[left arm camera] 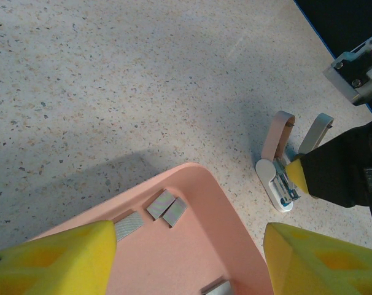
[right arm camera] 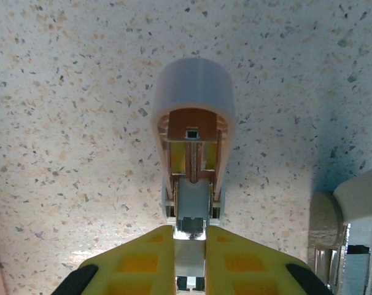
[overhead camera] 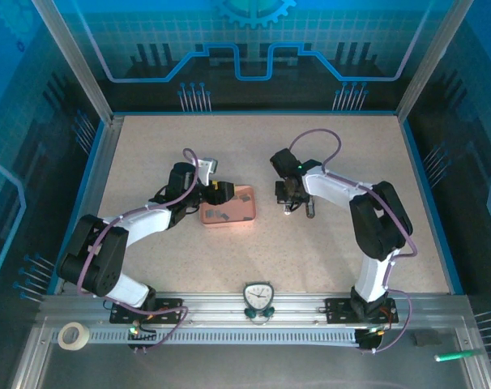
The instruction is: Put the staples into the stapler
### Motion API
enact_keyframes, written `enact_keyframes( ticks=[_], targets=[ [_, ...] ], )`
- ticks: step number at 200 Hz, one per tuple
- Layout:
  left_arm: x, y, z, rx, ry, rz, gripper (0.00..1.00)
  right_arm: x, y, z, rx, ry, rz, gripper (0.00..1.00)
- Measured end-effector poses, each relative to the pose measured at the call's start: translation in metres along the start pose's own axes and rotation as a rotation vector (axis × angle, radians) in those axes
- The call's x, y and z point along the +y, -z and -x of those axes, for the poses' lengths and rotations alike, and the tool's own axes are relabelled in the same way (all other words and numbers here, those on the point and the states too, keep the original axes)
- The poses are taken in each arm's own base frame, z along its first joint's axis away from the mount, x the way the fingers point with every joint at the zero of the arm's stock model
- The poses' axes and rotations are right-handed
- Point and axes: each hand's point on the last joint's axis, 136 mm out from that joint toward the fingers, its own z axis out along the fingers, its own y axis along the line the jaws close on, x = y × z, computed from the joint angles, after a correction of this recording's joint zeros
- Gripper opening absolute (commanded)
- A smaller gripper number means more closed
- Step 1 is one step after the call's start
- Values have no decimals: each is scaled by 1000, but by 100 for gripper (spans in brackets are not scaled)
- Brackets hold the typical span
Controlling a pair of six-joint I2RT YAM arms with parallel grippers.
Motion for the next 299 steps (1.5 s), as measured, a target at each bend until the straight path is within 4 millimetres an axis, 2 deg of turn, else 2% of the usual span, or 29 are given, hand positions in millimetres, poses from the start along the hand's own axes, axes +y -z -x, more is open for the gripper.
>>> enact_keyframes(
  ticks=[227,261,299],
  targets=[
    [0,0,0,-1,0,0,66,2,0,-1,-2,9,-5,15],
    [0,0,0,-1,-1,0,66,0,-3,-7,-3,18,-15,15],
    [-2,2,2,-7,-3,-3,66,0,6,-11,-41,27,-8,15]
  ],
)
